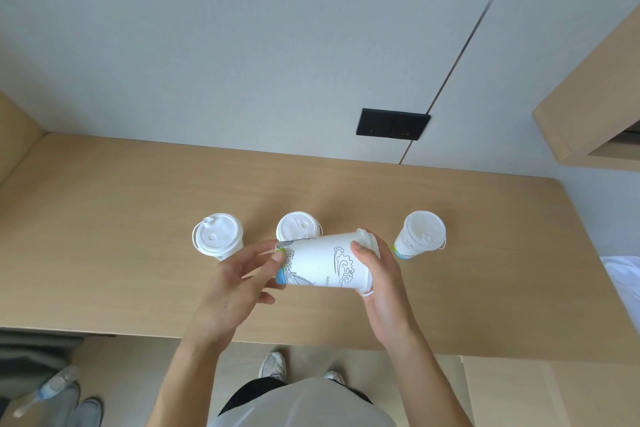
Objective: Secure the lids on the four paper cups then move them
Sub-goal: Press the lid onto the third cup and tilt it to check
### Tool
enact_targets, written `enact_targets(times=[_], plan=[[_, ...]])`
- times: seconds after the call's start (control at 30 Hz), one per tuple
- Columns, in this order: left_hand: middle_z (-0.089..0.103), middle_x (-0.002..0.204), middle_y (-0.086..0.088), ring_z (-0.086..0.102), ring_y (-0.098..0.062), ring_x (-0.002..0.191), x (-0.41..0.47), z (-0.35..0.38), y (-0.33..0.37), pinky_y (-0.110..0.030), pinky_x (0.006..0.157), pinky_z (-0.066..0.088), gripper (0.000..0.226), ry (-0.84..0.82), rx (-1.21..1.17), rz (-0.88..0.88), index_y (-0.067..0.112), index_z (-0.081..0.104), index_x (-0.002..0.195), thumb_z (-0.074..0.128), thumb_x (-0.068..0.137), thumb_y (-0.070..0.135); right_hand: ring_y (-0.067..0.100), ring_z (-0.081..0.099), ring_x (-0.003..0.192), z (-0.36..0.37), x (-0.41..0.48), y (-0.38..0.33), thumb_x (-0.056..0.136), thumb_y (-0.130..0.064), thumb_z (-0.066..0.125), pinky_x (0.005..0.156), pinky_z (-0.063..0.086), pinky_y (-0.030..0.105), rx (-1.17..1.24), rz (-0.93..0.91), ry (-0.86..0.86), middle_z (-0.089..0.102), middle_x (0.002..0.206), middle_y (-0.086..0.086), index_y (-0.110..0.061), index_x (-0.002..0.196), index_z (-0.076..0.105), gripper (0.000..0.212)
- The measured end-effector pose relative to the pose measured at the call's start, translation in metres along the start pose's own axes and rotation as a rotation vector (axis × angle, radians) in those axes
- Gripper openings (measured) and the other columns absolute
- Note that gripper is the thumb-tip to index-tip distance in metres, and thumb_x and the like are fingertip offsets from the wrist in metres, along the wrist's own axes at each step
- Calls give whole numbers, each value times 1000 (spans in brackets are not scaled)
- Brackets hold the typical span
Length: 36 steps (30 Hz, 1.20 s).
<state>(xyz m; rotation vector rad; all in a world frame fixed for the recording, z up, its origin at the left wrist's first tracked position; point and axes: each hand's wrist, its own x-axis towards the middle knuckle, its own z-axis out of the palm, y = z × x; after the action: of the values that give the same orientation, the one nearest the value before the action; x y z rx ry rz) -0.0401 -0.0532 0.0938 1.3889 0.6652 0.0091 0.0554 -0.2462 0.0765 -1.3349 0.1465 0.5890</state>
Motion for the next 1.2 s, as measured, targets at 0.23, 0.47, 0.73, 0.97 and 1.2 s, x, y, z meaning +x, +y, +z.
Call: enact_targets(times=[0.23,0.47,0.73,0.97,1.2], plan=[[76,121,11,76,-14,101,-1,3,4,-39,83,60,31,-41,-13,54,30,75,119,79,88,29,18,65,124,0,-2,-5,64,-51,79,112,47,48,8,-37,20,74,113,-13,-37,122,69,61],[78,117,5,75,-17,94,-1,6,5,-37,78,59,50,-28,-12,47,26,74,122,79,77,46,18,60,131,-2,-2,-5,64,-56,78,117,43,53,-32,-42,49,69,129,-8,-45,117,71,55],[76,120,12,76,-16,90,-5,7,7,-36,76,58,48,-31,26,52,29,72,125,85,79,38,26,63,127,-6,-3,-4,66,-51,80,117,43,58,-19,-56,54,72,121,-2,-40,119,72,55],[78,116,6,76,-15,93,-10,11,6,-39,75,59,47,-12,4,49,29,73,122,83,77,39,29,65,123,-10,-5,-5,66,-49,79,111,47,52,-18,-69,47,71,112,-6,-38,119,72,55],[80,106,-3,74,-26,76,-15,15,7,-36,65,56,46,1,-31,16,21,73,119,79,77,40,33,61,129,-13,-6,-3,66,-49,80,115,45,58,2,-70,42,70,120,-1,-39,118,73,53]])
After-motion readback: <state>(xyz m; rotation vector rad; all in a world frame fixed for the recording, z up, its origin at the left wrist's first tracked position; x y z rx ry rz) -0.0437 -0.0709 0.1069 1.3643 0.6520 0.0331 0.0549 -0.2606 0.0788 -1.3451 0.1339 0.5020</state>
